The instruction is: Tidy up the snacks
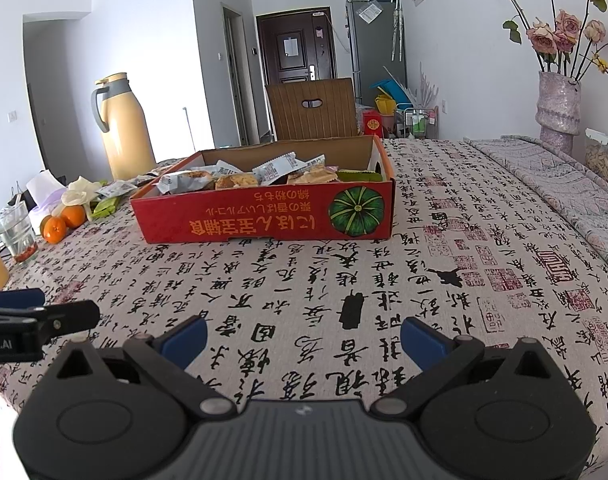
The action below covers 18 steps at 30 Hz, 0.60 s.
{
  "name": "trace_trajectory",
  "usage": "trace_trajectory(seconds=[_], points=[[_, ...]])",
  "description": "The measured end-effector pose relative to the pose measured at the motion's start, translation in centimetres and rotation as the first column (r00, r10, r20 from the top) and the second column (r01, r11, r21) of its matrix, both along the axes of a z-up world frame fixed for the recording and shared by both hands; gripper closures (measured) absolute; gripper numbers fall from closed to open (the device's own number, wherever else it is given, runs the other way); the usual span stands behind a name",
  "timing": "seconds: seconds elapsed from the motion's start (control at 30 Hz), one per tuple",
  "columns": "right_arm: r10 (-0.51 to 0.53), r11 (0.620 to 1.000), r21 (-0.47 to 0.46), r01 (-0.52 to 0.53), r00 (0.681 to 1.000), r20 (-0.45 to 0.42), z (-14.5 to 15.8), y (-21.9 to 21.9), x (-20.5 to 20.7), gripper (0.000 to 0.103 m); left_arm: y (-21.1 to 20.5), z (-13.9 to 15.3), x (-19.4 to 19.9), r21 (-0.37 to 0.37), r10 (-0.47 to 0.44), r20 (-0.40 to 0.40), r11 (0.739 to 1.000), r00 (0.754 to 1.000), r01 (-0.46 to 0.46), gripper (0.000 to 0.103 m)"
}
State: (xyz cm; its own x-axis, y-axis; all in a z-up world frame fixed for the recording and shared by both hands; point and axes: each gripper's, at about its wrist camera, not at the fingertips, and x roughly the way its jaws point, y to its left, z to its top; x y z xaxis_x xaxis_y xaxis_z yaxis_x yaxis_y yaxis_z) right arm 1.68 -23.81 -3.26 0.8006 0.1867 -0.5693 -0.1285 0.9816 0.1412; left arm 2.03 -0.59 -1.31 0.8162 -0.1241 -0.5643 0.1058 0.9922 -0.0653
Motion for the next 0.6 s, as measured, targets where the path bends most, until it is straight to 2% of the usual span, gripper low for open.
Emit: trace_trajectory(seconds=[0.6], points=[[0.000,1.000,-0.001,0.000,1.000,-0.001,-0.06,0.02,-0.08,0.000,-0.16,0.03,-0.08,-0.003,-0.002,0.003,1.000,1.000,0.002,0.000]])
